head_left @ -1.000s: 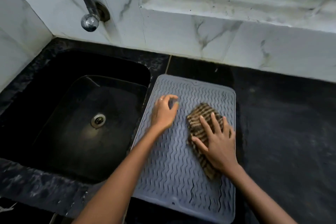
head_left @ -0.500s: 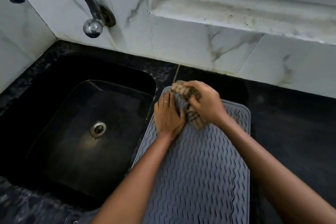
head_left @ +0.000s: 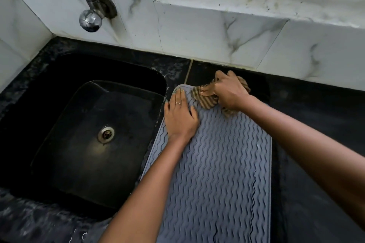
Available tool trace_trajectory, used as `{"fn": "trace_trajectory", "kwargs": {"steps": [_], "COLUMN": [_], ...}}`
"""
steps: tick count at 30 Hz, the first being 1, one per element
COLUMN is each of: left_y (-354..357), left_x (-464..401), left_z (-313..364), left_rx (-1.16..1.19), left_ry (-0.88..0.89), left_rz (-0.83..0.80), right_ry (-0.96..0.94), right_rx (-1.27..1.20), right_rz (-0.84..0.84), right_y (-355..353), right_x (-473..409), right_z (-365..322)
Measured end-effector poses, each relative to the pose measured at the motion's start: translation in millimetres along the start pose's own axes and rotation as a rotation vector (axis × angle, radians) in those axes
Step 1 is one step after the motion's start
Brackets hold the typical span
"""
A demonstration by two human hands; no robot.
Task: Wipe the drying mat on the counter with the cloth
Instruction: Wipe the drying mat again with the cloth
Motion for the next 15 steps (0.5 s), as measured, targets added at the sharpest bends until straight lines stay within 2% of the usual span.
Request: {"fn": "trace_trajectory", "kwargs": {"steps": [15], "left_y": [-3.8], "left_x": [1.3], "left_z": [3.6], "left_rx": [-0.059], "left_ry": [-0.014], "left_rz": [-0.038], "right_ry": [-0.009], "right_rx": [0.341], "right_rz": [-0.252], "right_y": [21.2], "right_x": [108.5], "right_z": [76.1]}}
Point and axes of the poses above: each hand's wrist, its own x-axis away from the middle knuckle, its own y-axis out of the palm, z = x × y, the point moved 1 cm from there along -x, towards the middle knuckle, and after that the axes turned 15 degrees about x, right-handed, at the moved point
